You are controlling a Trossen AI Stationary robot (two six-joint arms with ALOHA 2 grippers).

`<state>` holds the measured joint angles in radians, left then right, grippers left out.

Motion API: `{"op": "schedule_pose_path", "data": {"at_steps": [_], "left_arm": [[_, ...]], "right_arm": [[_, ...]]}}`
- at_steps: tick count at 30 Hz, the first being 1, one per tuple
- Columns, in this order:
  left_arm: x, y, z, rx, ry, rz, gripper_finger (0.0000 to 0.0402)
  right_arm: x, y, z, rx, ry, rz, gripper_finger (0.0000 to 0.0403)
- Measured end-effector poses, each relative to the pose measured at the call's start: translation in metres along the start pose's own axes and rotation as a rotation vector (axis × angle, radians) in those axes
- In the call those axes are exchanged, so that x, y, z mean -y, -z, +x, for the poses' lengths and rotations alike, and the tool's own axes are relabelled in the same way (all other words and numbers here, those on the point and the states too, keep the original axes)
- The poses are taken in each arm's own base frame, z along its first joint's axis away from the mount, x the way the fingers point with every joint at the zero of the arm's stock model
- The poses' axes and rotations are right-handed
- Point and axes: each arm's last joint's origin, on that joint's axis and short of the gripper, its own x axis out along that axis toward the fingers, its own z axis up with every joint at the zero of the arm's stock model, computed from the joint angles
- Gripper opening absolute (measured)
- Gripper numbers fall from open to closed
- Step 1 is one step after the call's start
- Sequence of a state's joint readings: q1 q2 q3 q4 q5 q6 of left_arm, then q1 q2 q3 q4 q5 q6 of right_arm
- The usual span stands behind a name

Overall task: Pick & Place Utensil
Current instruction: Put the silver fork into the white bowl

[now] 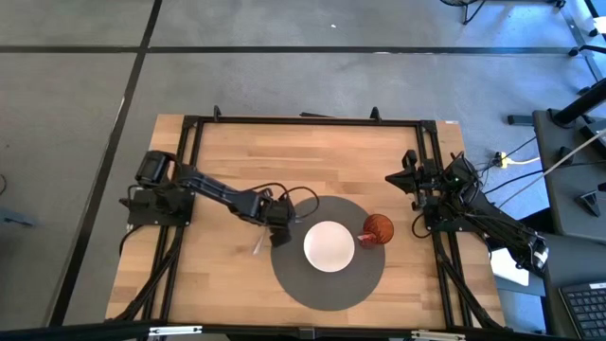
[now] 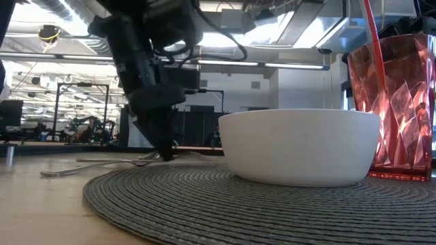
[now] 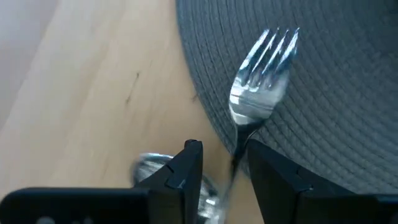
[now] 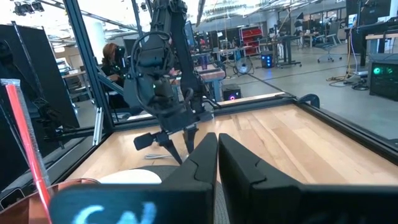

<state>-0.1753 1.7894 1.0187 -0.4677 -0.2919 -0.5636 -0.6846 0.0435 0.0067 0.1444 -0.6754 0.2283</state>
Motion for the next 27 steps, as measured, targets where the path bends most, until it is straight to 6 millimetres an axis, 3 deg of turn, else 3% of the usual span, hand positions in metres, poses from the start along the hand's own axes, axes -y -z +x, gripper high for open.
{"op": "schedule_pose_path", "data": {"at_steps": [12, 27], "left_arm": [[0.002, 0.003, 0.01, -0.024, -0.015, 0.035, 0.012], [0.007, -0.004, -0.007, 0.023, 0.008, 0.229, 0.012]], "right_arm": [[0.0, 0.0, 0.0, -0.001, -0.002, 0.0, 0.0017], [0.0, 0.0, 0.0, -0.001, -0.002, 0.0, 0.0017]]}}
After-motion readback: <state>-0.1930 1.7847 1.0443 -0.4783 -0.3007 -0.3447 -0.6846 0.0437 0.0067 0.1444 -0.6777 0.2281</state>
